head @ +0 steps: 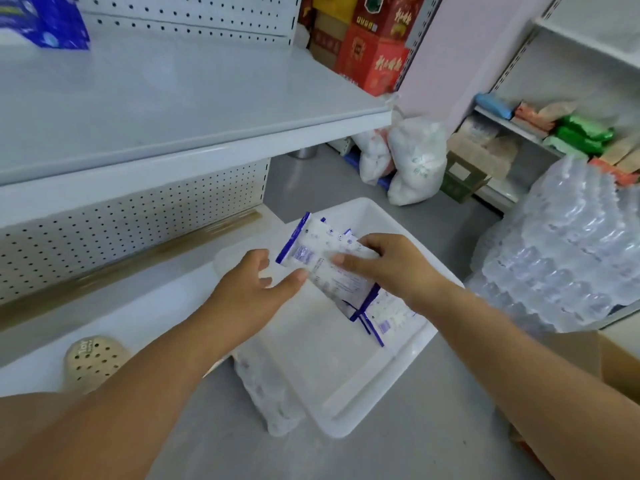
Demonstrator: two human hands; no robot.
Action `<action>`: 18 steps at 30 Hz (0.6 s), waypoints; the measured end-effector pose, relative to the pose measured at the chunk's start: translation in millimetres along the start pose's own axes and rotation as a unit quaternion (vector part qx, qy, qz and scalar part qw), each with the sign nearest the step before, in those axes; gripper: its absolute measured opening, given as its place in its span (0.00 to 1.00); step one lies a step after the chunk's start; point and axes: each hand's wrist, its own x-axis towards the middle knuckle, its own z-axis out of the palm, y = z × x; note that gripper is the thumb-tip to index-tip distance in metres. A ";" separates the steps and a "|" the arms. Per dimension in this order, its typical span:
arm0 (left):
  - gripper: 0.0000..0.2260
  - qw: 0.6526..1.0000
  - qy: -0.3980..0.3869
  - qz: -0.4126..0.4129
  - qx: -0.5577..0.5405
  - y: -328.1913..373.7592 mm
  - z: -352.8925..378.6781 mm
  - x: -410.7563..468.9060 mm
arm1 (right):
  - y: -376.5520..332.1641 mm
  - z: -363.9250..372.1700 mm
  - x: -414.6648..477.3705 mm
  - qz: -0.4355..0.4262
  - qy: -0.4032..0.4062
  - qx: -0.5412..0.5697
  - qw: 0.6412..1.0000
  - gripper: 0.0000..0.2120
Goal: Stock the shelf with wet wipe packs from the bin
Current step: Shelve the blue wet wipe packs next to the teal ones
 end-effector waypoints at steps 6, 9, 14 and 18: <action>0.16 0.950 -0.030 0.018 -0.310 25.7 -29.9 2.9 | -64.6 21.6 -9.5 -0.022 -0.072 0.179 0.981 0.16; 0.10 0.936 0.050 0.073 -0.340 38.5 -43.8 3.7 | -88.3 28.5 0.3 -0.093 0.016 0.130 0.987 0.14; 0.13 0.895 0.094 0.140 -0.413 57.7 -66.8 5.3 | -131.5 27.0 10.2 -0.247 0.187 0.014 0.951 0.06; 0.20 0.869 0.098 0.193 -0.445 76.2 -86.1 7.4 | -168.9 26.3 11.6 -0.372 0.204 -0.087 0.901 0.11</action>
